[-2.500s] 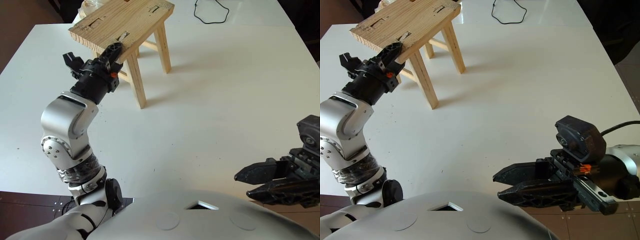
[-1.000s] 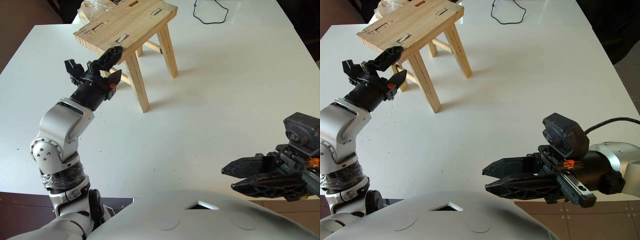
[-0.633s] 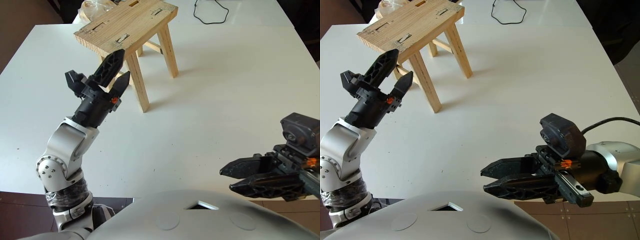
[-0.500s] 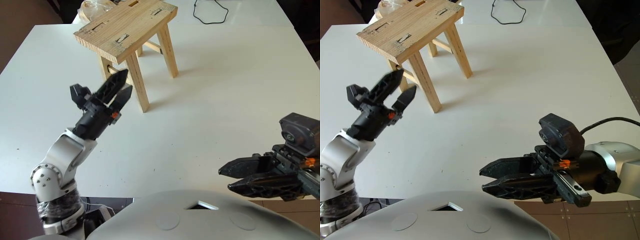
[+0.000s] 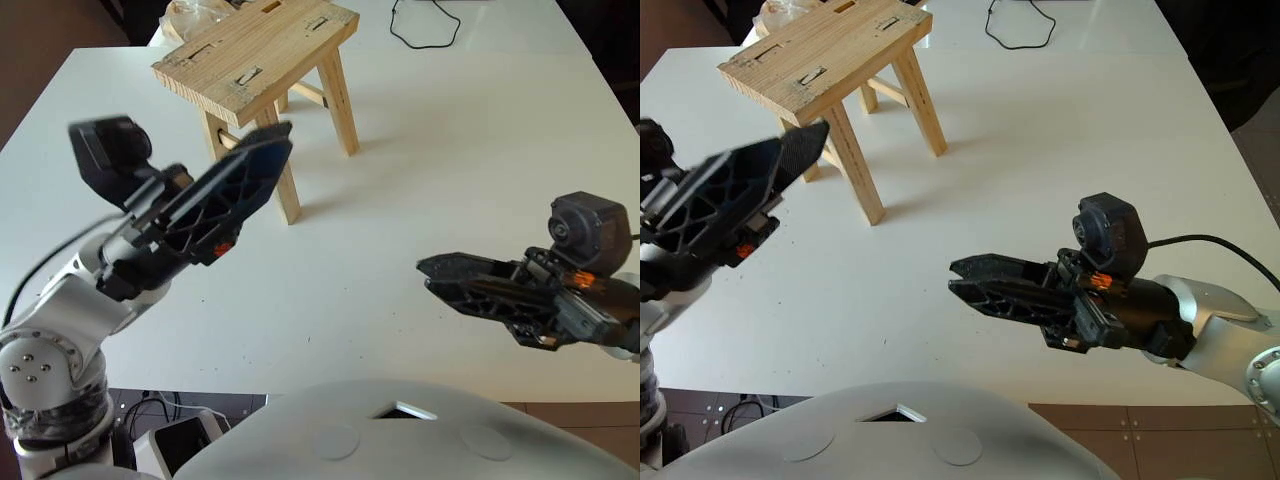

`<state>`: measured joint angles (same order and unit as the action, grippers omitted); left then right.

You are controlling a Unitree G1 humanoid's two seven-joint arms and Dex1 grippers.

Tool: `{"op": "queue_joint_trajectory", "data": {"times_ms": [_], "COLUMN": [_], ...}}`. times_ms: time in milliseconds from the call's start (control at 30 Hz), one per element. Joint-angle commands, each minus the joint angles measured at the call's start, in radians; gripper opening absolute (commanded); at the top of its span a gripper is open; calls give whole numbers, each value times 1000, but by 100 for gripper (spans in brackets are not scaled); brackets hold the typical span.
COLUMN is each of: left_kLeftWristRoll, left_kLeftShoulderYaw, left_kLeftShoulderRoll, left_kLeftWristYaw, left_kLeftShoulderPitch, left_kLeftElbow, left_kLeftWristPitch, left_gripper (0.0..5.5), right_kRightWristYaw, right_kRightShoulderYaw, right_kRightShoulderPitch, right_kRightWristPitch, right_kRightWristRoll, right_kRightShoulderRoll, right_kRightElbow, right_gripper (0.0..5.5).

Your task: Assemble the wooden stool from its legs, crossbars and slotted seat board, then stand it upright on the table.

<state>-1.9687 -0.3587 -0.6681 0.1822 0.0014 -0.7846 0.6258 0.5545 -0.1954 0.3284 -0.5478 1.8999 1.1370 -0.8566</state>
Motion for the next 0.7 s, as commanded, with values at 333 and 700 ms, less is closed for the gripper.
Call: {"op": "queue_joint_trajectory", "data": {"times_ms": [333,700], "left_kLeftWristRoll": [1078,1711], "left_kLeftShoulderYaw": [252,356], "left_kLeftShoulderRoll": [152,286], "left_kLeftWristYaw": [110,-70], "left_kLeftShoulderPitch": [393,270], "left_kLeftElbow": [246,778], "left_kLeftWristPitch": [-306,-679], "left_gripper": [539,539], "right_kRightWristYaw": [-485,-615], "right_kRightShoulderYaw": [291,369], "right_kRightShoulderPitch": [-248,-306], "right_kRightWristPitch": [276,637], "right_kRightWristRoll": [-1116,-1659], "right_kRightShoulderRoll": [-461,-703], "right_kRightElbow": [441,965], "right_gripper": [126,126]}}
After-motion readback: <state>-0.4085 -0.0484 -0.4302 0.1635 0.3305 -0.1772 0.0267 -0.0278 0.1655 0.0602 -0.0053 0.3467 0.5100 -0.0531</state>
